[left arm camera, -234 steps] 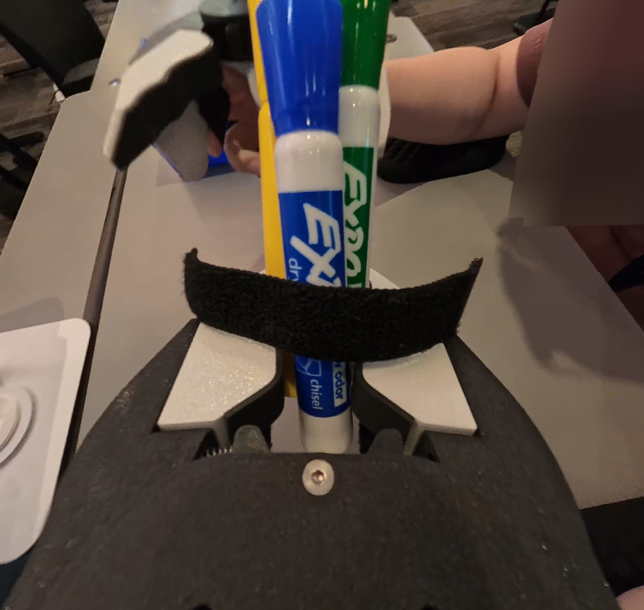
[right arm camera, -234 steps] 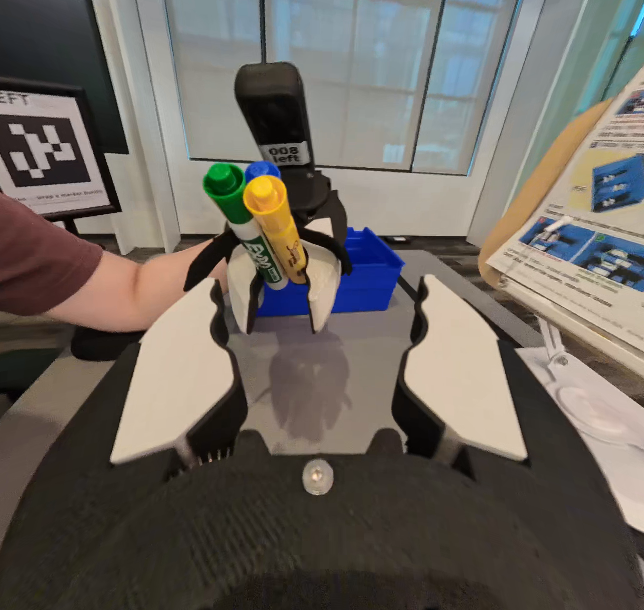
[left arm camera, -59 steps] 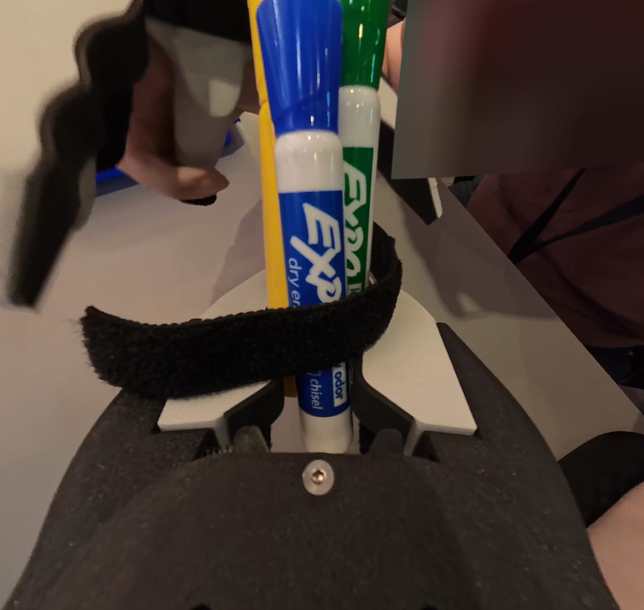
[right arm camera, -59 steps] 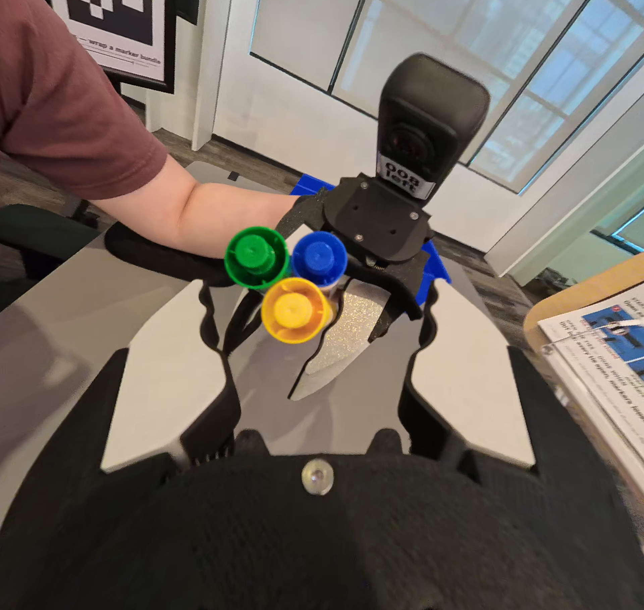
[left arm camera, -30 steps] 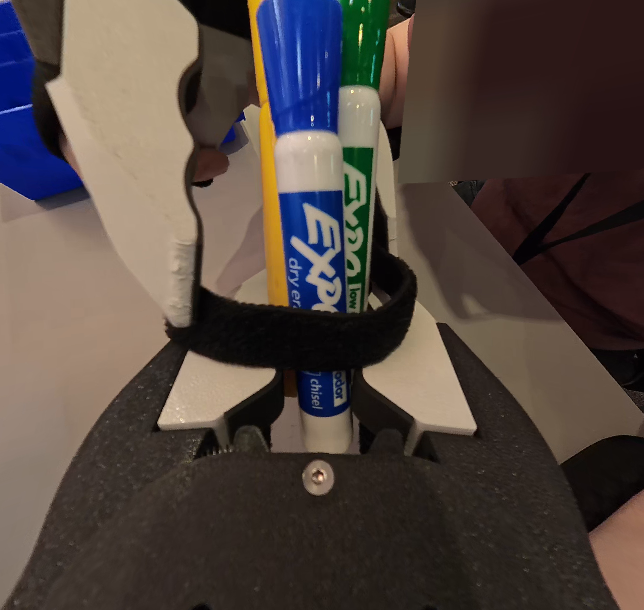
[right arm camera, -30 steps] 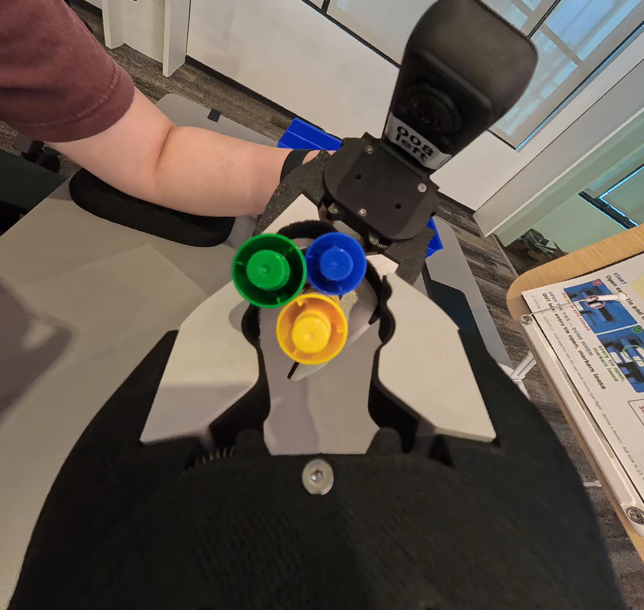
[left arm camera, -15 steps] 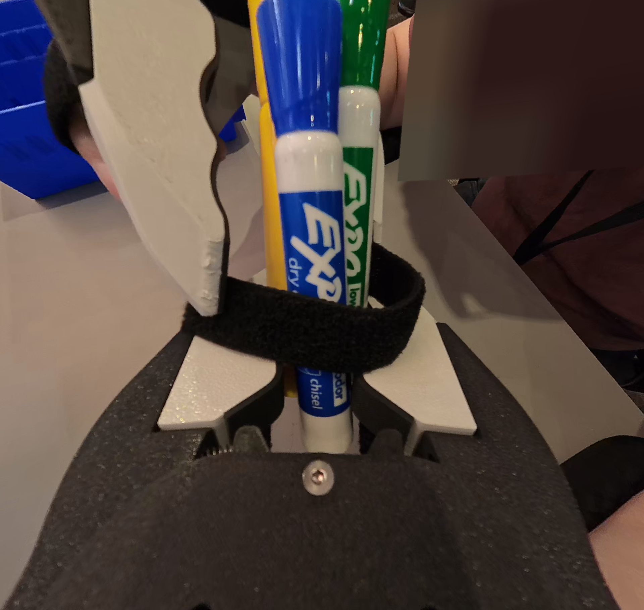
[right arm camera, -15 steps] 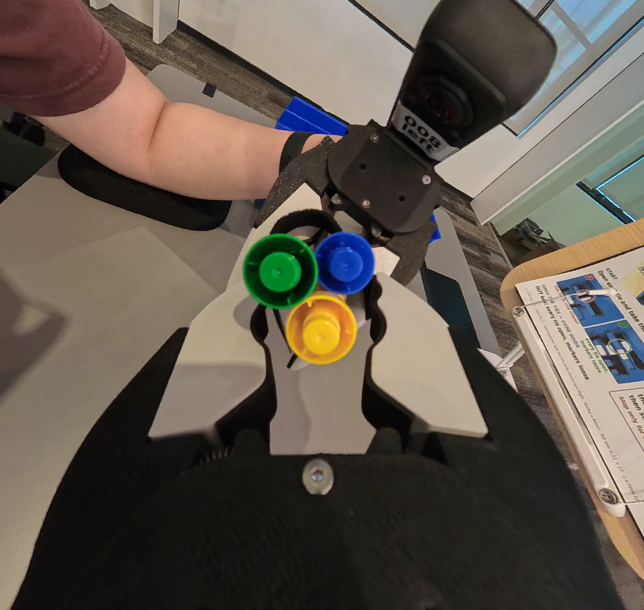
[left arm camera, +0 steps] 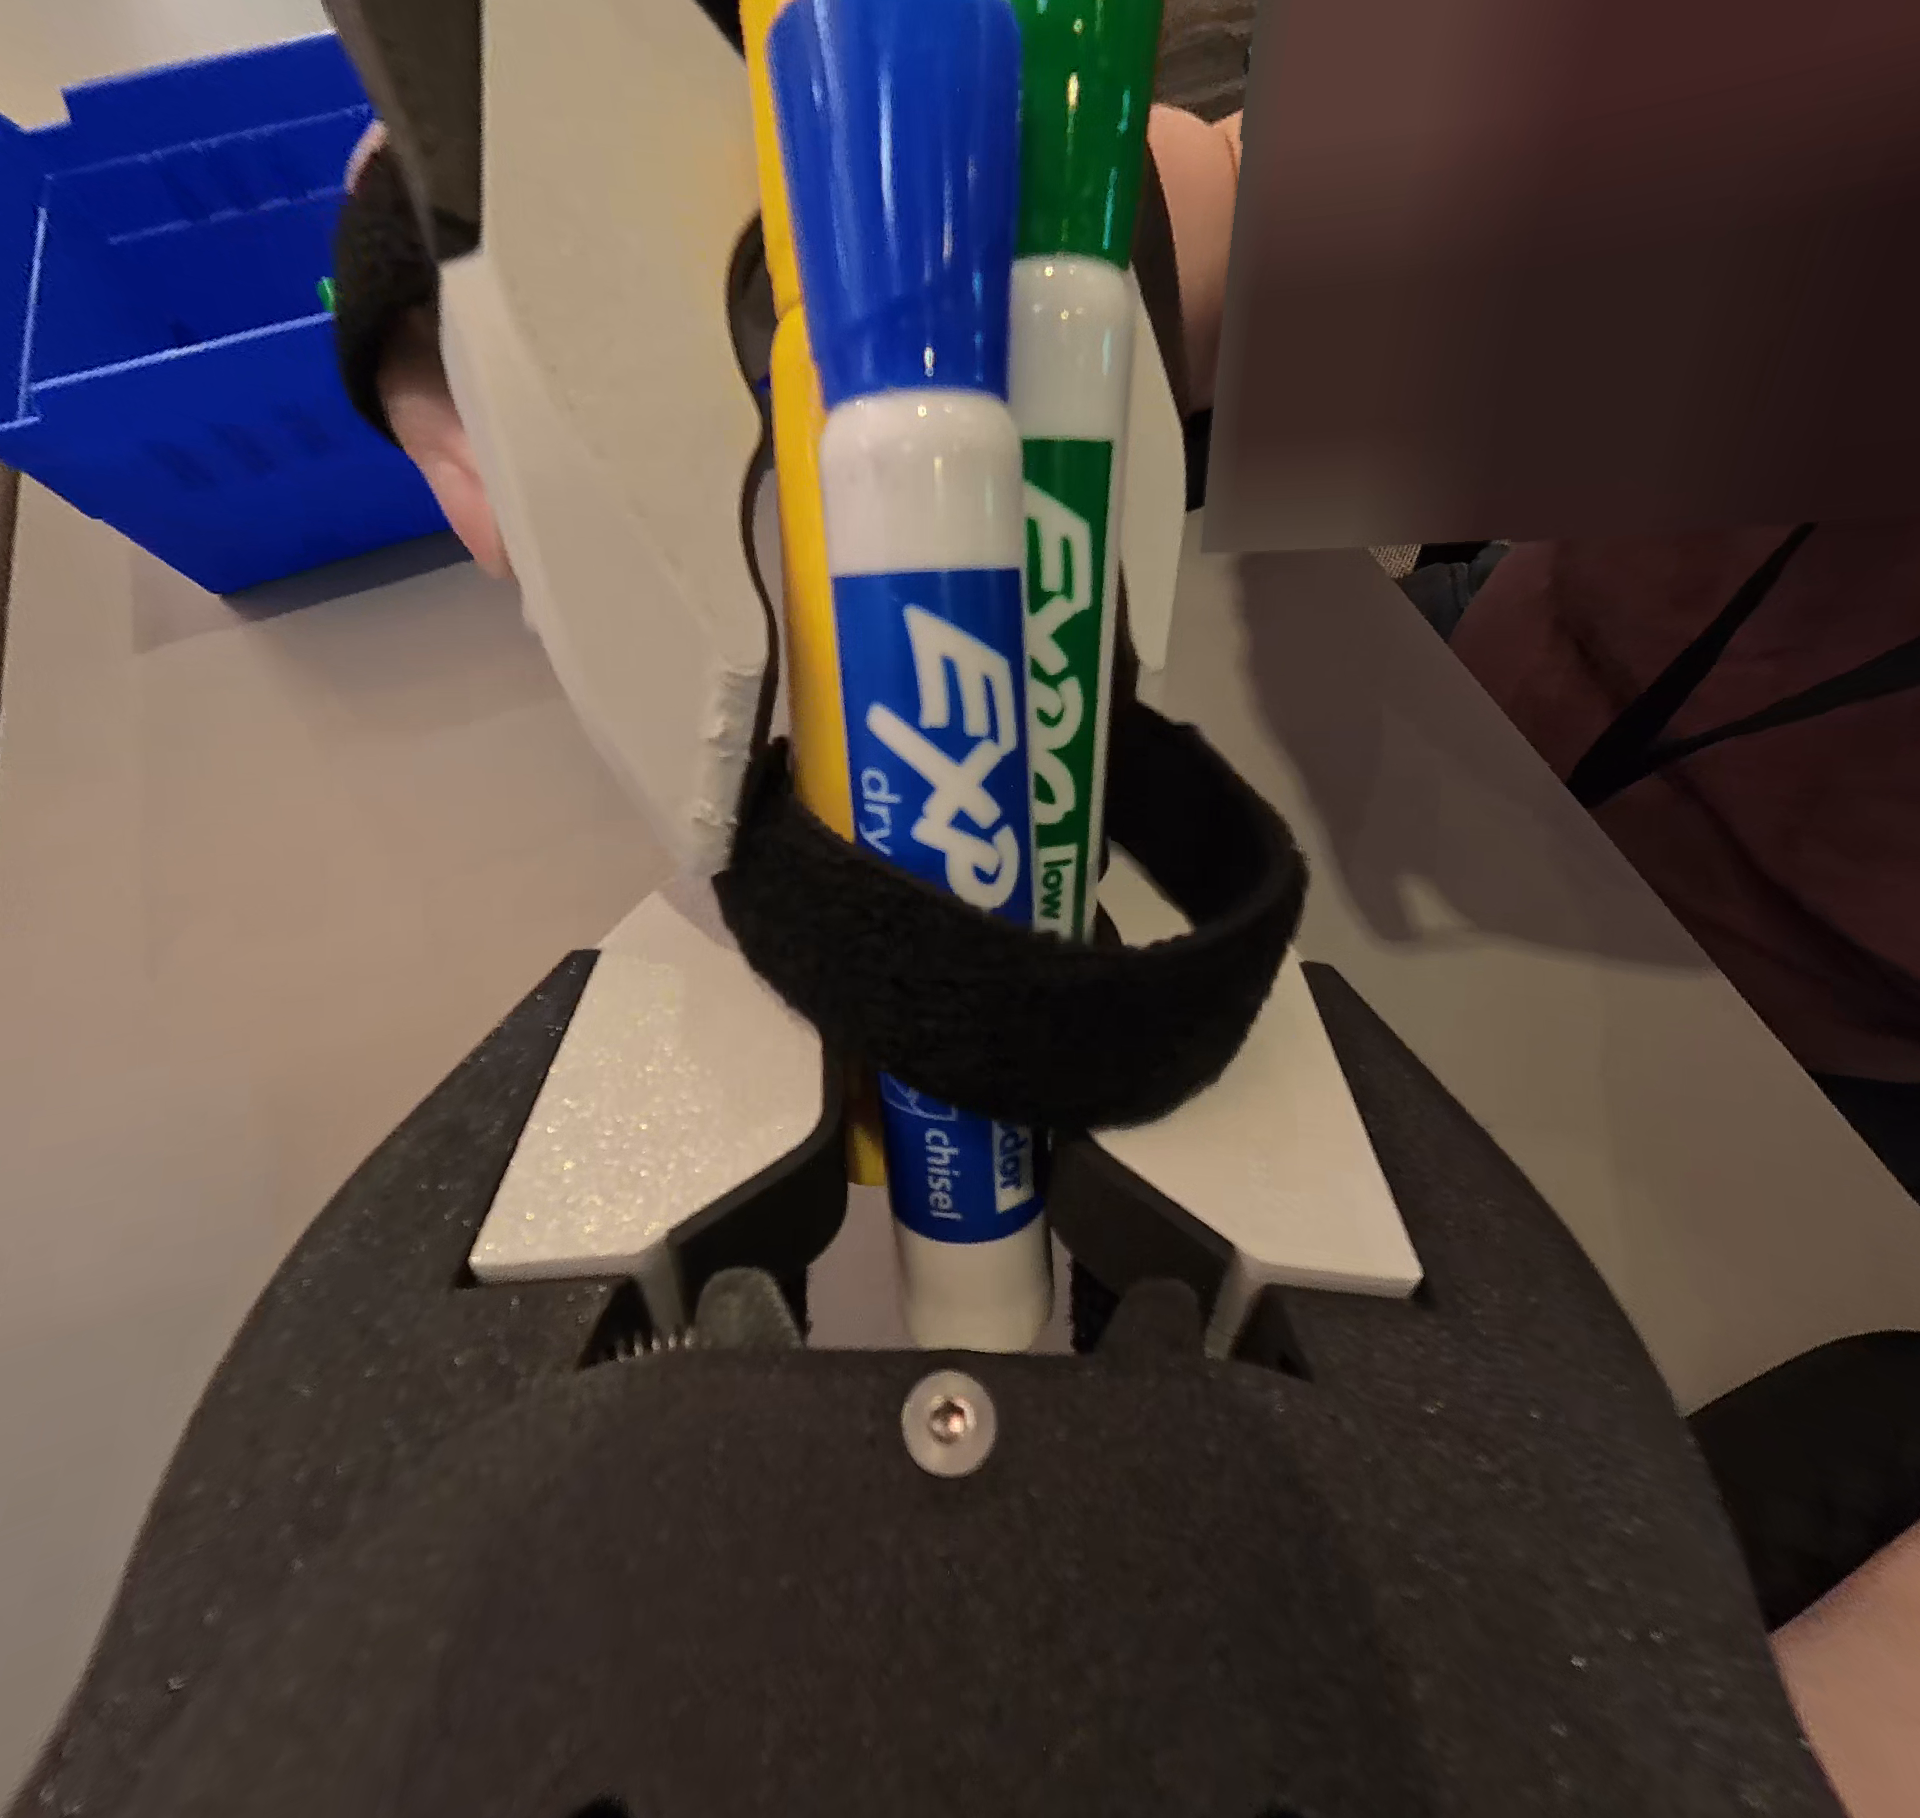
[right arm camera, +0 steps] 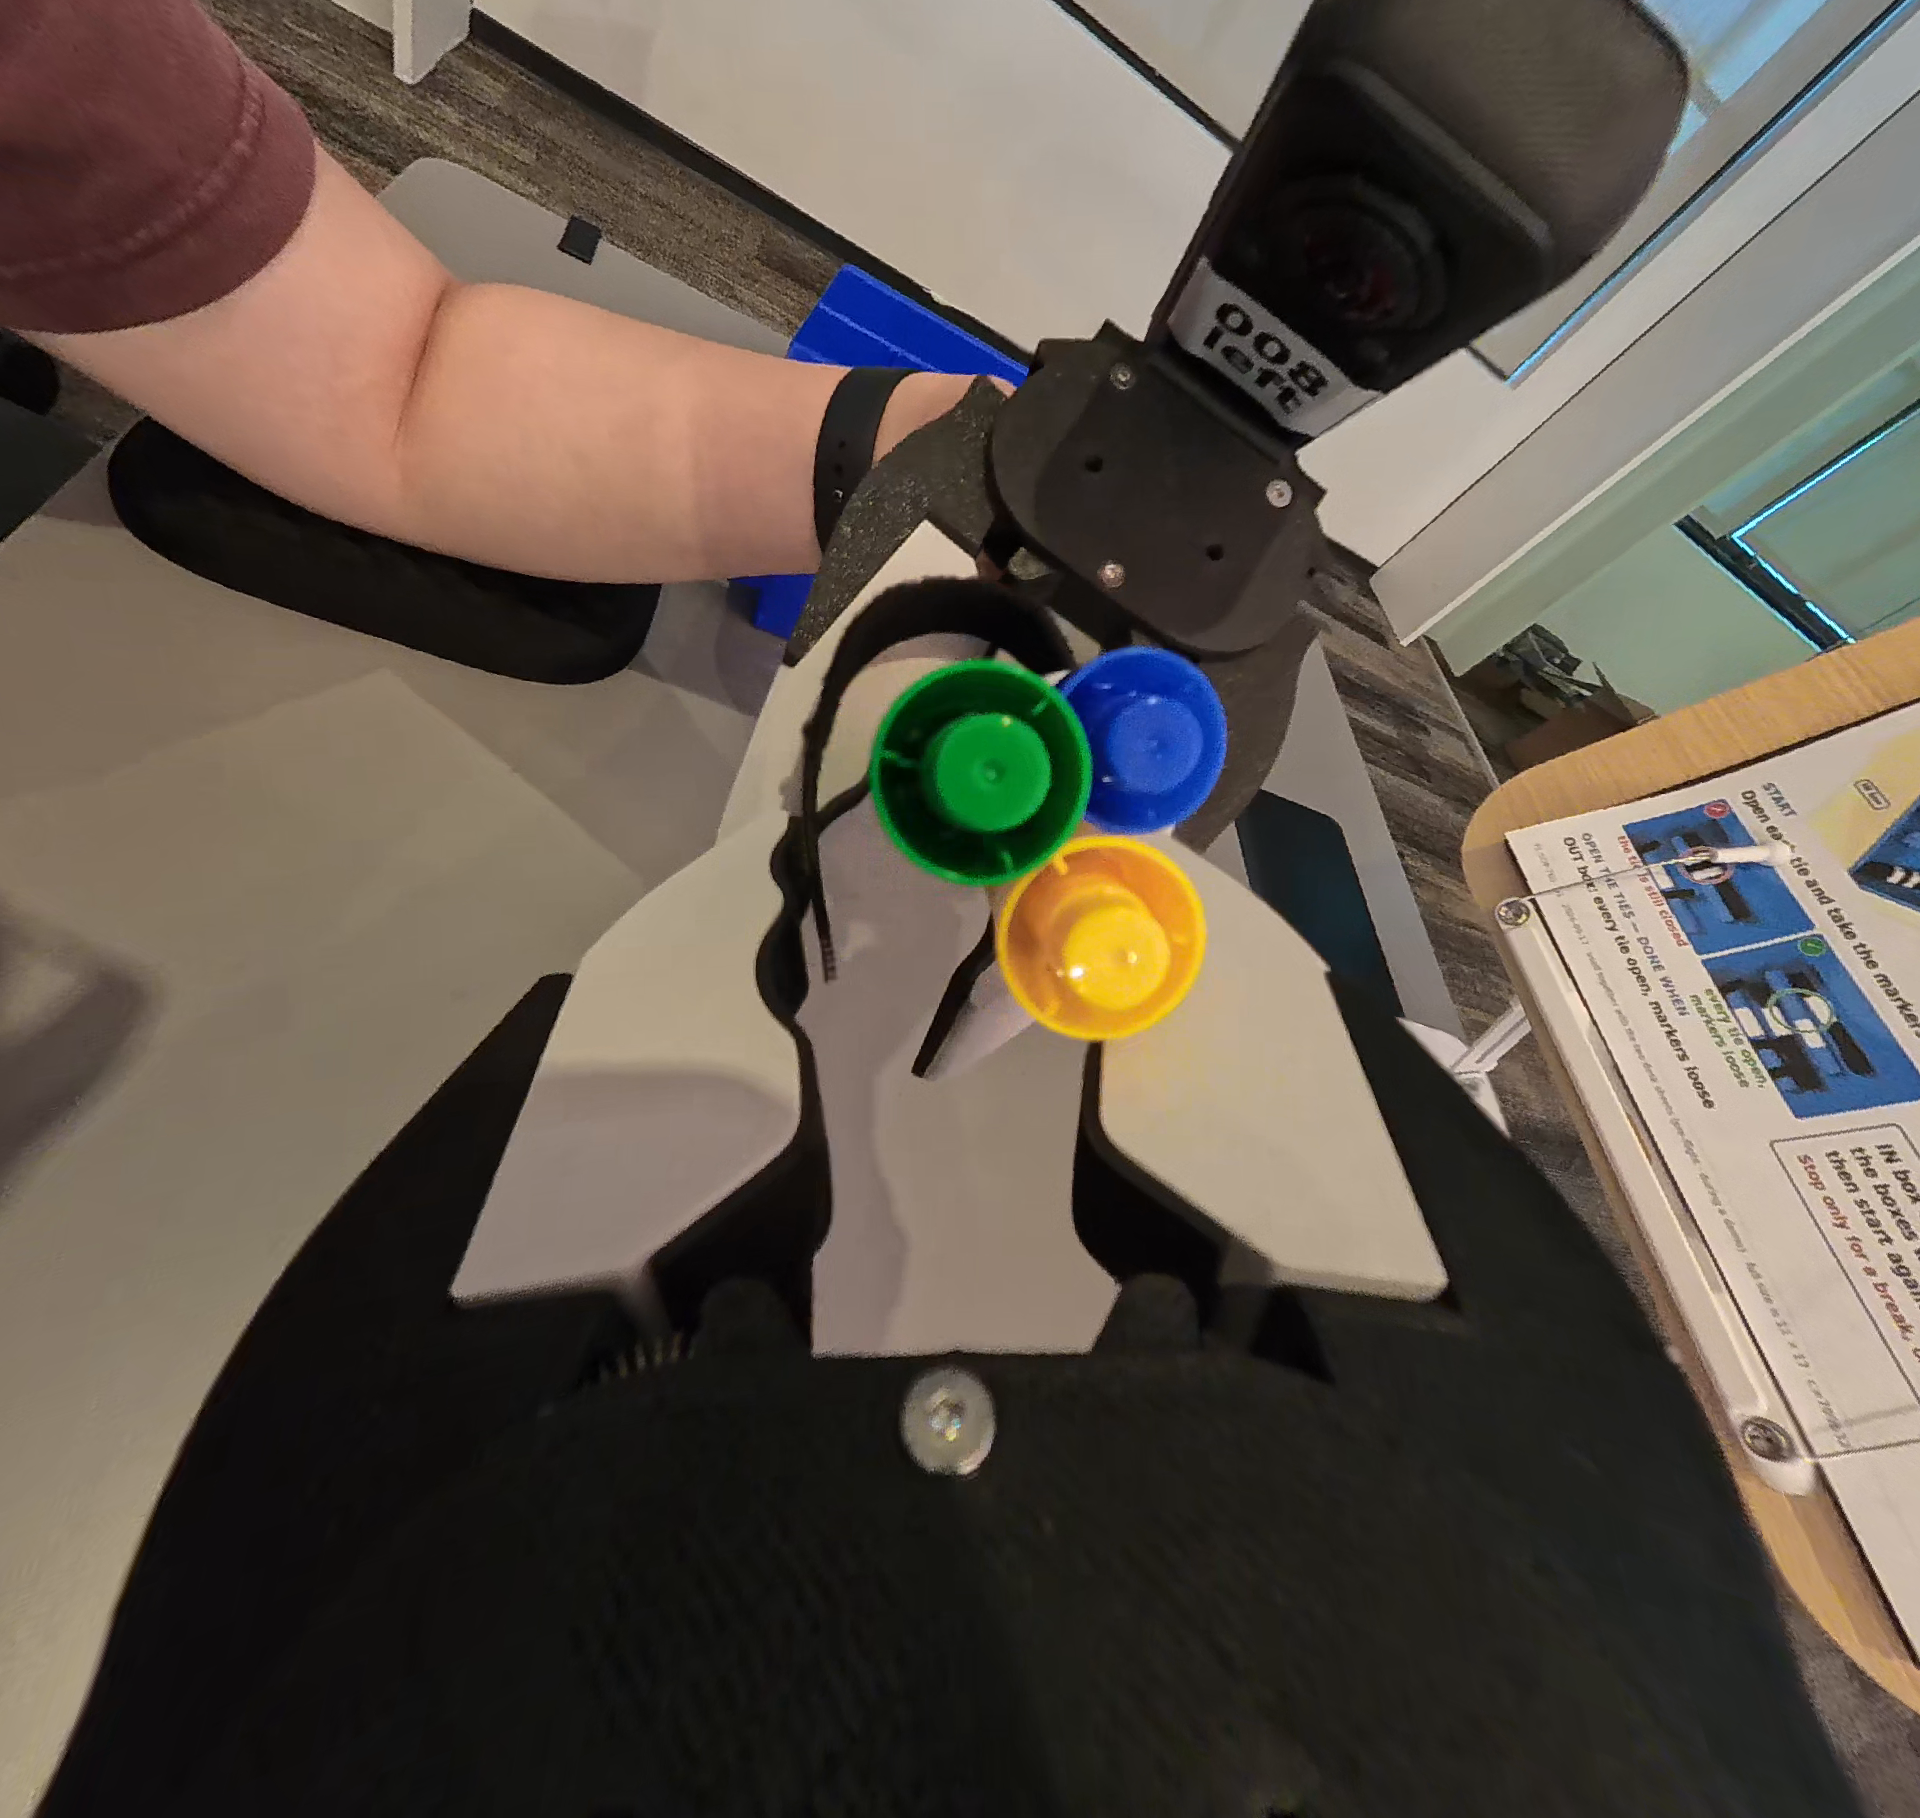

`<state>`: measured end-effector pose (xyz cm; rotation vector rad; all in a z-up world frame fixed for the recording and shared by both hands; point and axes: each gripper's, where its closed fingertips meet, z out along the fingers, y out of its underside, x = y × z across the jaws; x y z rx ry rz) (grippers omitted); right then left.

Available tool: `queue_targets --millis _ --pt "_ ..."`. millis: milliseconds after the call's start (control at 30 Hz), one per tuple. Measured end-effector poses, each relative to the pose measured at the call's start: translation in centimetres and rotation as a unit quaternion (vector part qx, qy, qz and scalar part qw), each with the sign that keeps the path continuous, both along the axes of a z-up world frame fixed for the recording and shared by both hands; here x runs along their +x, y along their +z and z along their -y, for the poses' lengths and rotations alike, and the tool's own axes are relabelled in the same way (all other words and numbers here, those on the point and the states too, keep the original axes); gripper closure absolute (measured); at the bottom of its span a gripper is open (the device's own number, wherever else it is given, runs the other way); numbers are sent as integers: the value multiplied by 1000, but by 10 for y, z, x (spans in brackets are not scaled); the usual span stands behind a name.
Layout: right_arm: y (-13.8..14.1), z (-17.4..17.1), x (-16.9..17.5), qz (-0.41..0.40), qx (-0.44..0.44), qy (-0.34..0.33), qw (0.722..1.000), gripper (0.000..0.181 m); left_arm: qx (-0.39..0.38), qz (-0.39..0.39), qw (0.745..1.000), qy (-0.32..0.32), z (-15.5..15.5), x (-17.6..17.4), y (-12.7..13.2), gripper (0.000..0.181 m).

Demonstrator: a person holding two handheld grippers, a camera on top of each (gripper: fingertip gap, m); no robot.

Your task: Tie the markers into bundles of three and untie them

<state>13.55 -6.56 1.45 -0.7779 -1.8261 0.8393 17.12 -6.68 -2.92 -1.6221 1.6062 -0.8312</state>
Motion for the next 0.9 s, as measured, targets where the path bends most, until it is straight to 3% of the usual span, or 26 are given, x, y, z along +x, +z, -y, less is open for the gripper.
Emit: queue_targets --millis 900 --pt "-2 -13 -3 -38 -3 -1 999 141 13 -8 1000 27 -9 -7 1 138"
